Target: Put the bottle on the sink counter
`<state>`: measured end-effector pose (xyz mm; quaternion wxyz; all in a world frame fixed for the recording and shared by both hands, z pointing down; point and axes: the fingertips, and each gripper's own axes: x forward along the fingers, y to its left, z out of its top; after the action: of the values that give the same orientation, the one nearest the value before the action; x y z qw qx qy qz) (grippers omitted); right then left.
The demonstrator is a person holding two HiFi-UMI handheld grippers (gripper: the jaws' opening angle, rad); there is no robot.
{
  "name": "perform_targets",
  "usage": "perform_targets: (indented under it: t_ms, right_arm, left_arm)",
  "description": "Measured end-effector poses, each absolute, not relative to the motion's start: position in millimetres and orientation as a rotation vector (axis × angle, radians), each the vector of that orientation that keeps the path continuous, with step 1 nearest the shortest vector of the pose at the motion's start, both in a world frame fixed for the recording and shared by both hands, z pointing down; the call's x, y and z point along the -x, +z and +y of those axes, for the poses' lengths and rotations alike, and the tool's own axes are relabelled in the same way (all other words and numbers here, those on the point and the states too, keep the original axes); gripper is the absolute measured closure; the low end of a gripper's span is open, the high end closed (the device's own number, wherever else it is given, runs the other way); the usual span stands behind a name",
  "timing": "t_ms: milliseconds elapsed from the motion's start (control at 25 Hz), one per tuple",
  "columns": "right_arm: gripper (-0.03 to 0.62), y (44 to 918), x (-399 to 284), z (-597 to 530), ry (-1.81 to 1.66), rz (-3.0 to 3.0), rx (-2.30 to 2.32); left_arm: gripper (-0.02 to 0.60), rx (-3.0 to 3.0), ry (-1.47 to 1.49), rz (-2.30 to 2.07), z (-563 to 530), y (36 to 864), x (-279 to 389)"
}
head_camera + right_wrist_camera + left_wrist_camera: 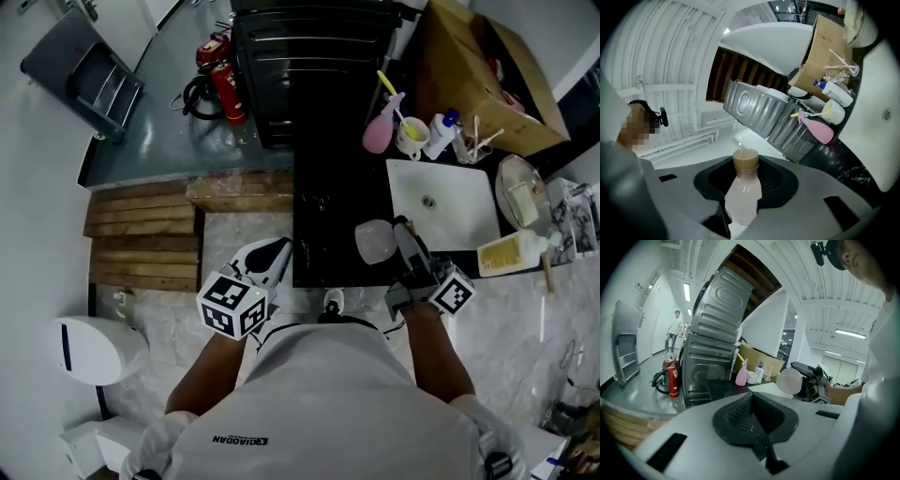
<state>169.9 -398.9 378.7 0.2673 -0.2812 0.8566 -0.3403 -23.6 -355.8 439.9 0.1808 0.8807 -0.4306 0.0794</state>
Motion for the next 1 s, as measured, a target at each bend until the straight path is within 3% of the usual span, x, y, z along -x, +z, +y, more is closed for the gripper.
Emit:
perform_targets:
  t_ms: [360, 560, 1000]
  right_arm:
    - [0.431, 405.5, -163.1, -484.7, -0.768, 2.668, 0.880]
    - [0.431, 428.4, -143.0, -518.7, -0.515, 2.927, 0.928]
    - [0.431, 462.5, -90.7, -564.0, -0.280, 3.146, 1.073]
  left_arm:
    - [0.567, -2.374, 0.299, -1.340, -401.9, 458.7, 16.2]
    - [0.566, -2.354, 0.346, -1.394, -421.3, 469.7, 15.6]
    - [0.566, -2.367, 0.352, -1.231, -449.9, 488.2, 34.1]
